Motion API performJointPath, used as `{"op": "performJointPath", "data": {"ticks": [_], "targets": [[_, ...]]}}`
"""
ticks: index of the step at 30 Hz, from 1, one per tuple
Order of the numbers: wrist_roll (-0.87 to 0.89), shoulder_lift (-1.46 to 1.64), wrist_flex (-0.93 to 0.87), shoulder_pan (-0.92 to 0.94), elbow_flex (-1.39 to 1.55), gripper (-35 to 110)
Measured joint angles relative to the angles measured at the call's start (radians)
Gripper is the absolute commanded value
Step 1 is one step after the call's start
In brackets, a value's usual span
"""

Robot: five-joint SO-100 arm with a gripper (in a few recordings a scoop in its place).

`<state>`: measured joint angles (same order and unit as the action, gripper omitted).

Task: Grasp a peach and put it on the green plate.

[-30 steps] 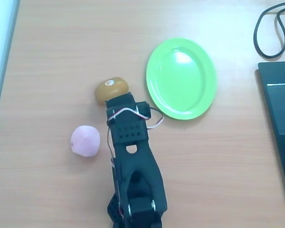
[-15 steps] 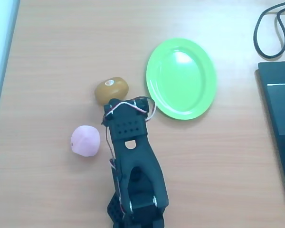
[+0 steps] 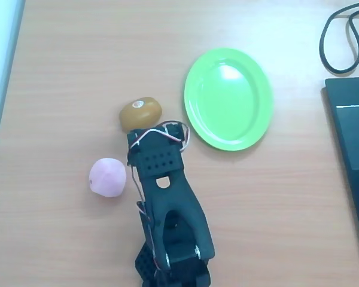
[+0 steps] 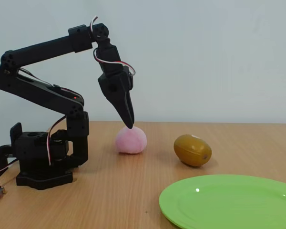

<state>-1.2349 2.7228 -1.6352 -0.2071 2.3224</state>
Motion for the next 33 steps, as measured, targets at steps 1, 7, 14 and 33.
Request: {"op": "performJointPath", "data": {"ticks": [1, 7, 14, 33], "targets": [[0.0, 0.0, 0.0, 0.0, 0.0, 23], [-0.031, 0.0, -0.009, -0.021, 0.0, 36], [-0.026, -0.049, -0.032, -0.103, -0.002, 38], [0.029, -0.314, -0.014, -0.259, -0.091, 47]]}}
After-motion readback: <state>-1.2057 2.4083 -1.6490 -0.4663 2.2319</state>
